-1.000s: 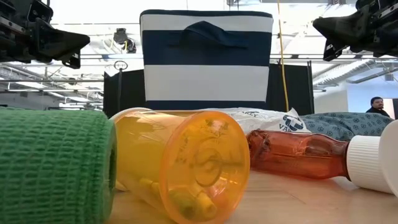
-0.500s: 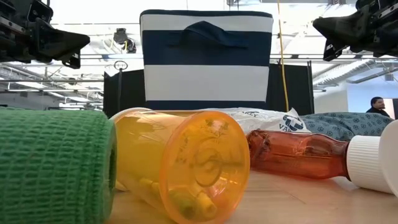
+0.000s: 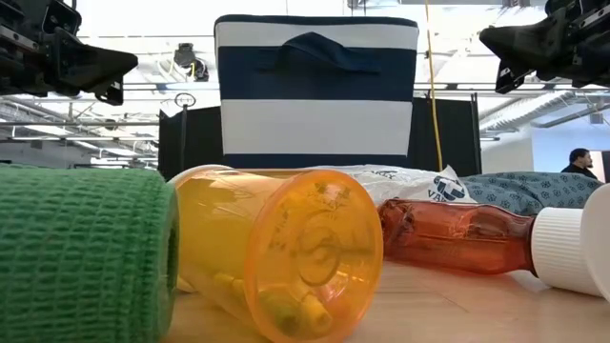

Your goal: Pick & place medical supplies in basket/bin

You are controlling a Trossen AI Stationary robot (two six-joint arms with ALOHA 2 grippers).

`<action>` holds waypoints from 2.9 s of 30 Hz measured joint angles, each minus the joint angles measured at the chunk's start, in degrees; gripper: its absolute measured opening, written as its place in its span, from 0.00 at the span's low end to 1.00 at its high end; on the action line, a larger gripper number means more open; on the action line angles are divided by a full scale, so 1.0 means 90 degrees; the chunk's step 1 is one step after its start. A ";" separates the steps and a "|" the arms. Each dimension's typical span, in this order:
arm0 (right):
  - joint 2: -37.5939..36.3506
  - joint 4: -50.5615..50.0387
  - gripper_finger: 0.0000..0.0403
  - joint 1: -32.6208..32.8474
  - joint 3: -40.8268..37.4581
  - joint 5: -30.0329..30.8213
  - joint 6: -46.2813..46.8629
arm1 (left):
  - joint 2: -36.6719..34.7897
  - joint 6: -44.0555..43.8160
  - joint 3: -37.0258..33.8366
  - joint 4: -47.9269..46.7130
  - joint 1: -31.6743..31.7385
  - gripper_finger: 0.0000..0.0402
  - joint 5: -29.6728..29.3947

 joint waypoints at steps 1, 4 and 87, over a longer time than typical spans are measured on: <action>0.0001 0.0000 0.00 0.0001 0.0000 0.0000 0.0000 | 0.0000 0.0000 0.0000 0.0001 0.0000 0.05 0.0000; 0.0001 0.0000 0.00 0.0000 -0.0001 0.0000 0.0000 | 0.0000 0.0000 0.0000 -0.0001 -0.0001 0.05 0.0000; 0.0007 -0.0139 0.15 0.0000 -0.0001 0.0009 -0.0287 | 1.1302 -0.7493 0.7621 -0.3542 -0.4212 0.78 -0.2000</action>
